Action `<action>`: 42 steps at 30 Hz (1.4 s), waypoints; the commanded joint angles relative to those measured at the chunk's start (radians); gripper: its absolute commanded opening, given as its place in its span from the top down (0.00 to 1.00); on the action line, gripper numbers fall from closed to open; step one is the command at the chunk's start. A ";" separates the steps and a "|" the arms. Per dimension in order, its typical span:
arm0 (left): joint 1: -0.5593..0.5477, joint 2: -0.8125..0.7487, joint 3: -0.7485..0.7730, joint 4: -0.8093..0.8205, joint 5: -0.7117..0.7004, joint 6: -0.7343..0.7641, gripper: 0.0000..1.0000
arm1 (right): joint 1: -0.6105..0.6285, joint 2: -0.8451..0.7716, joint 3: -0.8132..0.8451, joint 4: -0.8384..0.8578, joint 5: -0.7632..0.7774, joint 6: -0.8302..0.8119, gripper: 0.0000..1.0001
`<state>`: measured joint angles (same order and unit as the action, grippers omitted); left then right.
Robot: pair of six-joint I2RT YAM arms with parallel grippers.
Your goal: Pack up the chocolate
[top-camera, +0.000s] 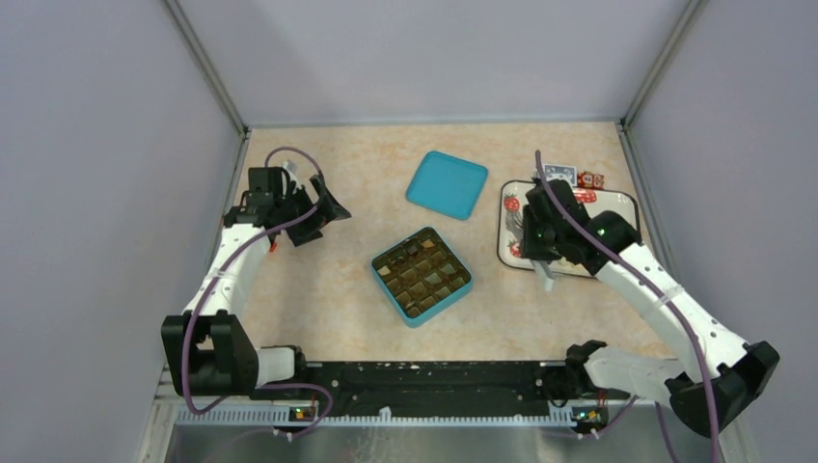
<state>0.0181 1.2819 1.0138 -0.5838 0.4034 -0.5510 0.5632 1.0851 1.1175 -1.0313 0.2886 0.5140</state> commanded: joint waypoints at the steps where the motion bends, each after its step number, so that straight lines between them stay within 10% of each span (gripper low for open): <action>1: 0.004 -0.027 0.010 0.029 0.000 -0.003 0.03 | 0.142 -0.023 0.095 0.124 -0.122 -0.060 0.92; 12: 0.003 -0.026 0.006 0.027 -0.004 0.001 0.03 | 0.520 0.052 0.044 0.192 -0.200 -0.088 0.92; 31: 0.004 -0.035 -0.004 0.025 -0.006 0.000 0.03 | 0.587 0.113 -0.035 0.252 -0.292 -0.073 0.89; 42: 0.004 -0.036 -0.004 0.027 0.001 -0.004 0.03 | 0.589 0.130 -0.029 0.242 -0.292 -0.079 0.68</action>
<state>0.0181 1.2781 1.0115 -0.5838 0.4026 -0.5549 1.1366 1.2224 1.0714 -0.8295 0.0013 0.4381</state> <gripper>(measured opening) 0.976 0.321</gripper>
